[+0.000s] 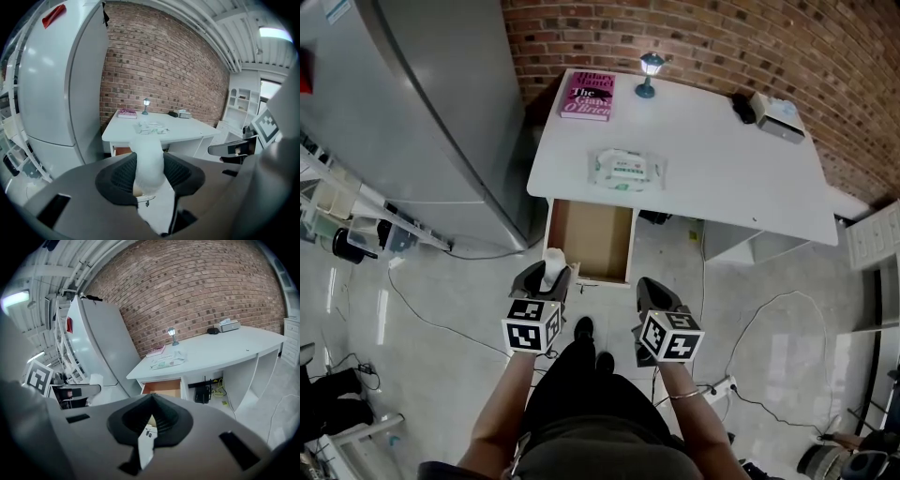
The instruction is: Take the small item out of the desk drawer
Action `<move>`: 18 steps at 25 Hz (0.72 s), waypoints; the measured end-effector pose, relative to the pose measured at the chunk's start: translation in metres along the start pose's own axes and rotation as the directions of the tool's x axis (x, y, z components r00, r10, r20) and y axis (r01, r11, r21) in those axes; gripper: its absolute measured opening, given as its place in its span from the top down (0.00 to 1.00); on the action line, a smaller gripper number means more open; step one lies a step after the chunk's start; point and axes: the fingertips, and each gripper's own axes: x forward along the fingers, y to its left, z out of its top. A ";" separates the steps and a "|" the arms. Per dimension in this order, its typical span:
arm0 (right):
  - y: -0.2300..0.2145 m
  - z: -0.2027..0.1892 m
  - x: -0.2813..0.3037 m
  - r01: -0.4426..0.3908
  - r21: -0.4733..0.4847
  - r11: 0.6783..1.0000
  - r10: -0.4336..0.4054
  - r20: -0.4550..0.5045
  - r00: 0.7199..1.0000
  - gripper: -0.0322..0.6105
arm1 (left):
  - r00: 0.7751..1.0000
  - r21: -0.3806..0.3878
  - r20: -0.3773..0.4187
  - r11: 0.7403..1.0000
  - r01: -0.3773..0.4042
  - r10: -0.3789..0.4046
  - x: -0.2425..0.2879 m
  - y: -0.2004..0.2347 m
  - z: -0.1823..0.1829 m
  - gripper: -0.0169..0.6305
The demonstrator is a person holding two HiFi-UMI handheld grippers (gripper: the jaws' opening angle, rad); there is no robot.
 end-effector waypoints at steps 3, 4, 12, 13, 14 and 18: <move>0.001 -0.001 -0.002 -0.004 -0.003 1.000 0.004 -0.007 1.000 0.95 | 1.000 -0.009 0.001 1.000 0.001 -0.001 -0.001 -0.001 -0.001 0.69; 0.001 -0.001 -0.001 -0.006 -0.004 1.000 0.006 -0.006 1.000 0.95 | 1.000 -0.009 0.003 1.000 0.002 -0.001 -0.001 -0.001 0.000 0.69; 0.004 -0.003 0.001 -0.008 0.000 1.000 0.008 -0.011 1.000 0.95 | 1.000 -0.011 -0.010 1.000 0.001 -0.002 -0.001 0.004 0.001 0.69; 0.004 -0.003 0.002 -0.007 -0.002 1.000 0.007 -0.013 1.000 0.95 | 1.000 -0.012 -0.010 1.000 0.003 -0.003 -0.001 0.005 0.002 0.69; 0.003 -0.002 0.003 -0.005 -0.003 1.000 0.005 -0.014 1.000 0.95 | 1.000 -0.012 -0.010 1.000 0.003 -0.003 0.000 0.006 0.002 0.69; 0.004 -0.002 0.010 -0.015 -0.007 1.000 0.015 -0.015 1.000 0.95 | 1.000 -0.012 -0.011 1.000 0.000 0.000 0.005 0.013 0.004 0.69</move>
